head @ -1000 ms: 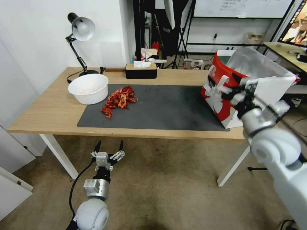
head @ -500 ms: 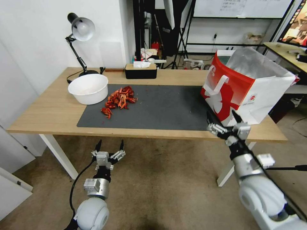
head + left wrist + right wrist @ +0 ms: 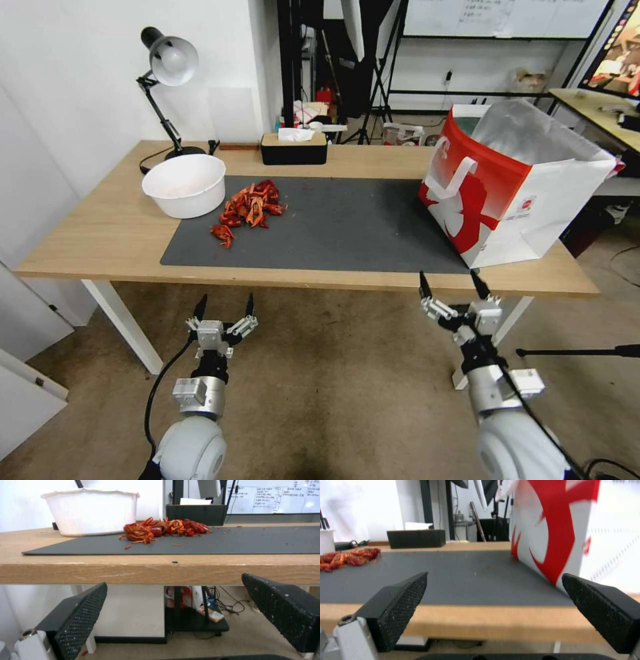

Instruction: Close the takeout container lid, then place the container into the takeout bag.

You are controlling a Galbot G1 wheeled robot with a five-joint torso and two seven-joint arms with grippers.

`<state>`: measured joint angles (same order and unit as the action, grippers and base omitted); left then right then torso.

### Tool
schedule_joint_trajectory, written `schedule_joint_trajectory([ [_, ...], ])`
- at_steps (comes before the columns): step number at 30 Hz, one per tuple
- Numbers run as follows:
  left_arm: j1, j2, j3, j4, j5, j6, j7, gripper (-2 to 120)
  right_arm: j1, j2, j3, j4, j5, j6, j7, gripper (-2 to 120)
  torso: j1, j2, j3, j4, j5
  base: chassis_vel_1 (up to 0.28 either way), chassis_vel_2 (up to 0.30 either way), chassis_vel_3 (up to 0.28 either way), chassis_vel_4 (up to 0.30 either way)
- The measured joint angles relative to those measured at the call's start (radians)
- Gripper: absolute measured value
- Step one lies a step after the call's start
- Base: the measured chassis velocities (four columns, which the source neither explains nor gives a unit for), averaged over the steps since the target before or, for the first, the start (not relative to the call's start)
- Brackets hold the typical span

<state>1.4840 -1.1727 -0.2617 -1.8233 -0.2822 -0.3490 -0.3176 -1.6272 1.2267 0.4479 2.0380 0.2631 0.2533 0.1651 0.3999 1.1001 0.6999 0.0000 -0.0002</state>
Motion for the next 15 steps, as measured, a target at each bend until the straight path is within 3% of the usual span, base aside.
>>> schedule_joint_trajectory([
  [15, 0.011, 0.008, 0.004, 0.038, -0.007, -0.034, 0.049, 100, -0.042, 0.089, -0.011, -0.087, -0.029, 0.099, -0.035, 100, 0.000, 0.000, 0.000, 0.0000, 0.0002, 0.000, 0.000, 0.000, 0.000],
])
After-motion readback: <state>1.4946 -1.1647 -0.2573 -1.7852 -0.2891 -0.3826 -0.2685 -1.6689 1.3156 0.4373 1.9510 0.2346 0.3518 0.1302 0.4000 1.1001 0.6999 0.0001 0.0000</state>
